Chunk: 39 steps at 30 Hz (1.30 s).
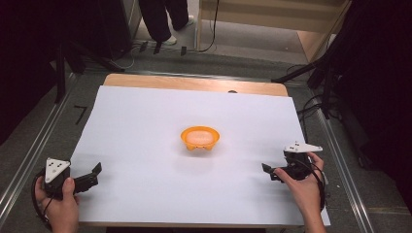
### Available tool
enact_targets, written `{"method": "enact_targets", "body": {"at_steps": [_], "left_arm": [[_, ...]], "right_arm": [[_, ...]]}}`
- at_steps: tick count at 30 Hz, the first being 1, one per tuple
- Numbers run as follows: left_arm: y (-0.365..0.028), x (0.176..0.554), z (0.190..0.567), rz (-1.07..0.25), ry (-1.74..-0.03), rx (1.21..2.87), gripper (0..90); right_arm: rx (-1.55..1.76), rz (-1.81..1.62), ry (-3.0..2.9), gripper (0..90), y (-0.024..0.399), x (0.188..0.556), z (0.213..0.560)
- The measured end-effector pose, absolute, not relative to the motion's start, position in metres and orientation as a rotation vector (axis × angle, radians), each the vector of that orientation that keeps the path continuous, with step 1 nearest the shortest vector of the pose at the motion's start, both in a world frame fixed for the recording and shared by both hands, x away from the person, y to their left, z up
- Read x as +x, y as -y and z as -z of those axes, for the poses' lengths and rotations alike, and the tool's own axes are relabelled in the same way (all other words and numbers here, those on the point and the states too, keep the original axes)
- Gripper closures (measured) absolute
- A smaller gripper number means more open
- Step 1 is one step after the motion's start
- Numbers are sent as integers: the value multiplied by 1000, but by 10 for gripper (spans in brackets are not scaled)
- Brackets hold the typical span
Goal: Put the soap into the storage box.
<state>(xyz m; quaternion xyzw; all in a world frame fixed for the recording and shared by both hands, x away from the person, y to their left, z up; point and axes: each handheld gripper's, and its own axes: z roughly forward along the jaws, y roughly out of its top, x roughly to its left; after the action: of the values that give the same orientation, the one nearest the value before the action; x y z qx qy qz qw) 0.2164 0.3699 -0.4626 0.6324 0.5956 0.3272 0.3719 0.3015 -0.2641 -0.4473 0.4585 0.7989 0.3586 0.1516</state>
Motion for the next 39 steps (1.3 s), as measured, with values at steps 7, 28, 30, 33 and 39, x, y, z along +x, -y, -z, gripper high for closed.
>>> {"method": "enact_targets", "body": {"at_steps": [7, 28, 30, 33, 39], "left_arm": [[-370, 216, 463, -839, -1527, 1621, 0], [-370, 217, 463, -839, -1530, 1621, 0], [-369, 216, 463, -844, -1527, 1619, 0], [-370, 217, 463, -837, -1530, 1619, 0], [-370, 216, 463, -841, -1528, 1611, 0]], "right_arm": [[1347, -1041, -2241, 0, 278, 287, 455], [1428, -1107, -2051, 0, 317, 245, 474], [1444, -1122, -2025, 0, 322, 242, 475], [1433, -1132, -2004, 0, 326, 235, 477], [1449, -1162, -1950, 0, 337, 224, 484]]}}
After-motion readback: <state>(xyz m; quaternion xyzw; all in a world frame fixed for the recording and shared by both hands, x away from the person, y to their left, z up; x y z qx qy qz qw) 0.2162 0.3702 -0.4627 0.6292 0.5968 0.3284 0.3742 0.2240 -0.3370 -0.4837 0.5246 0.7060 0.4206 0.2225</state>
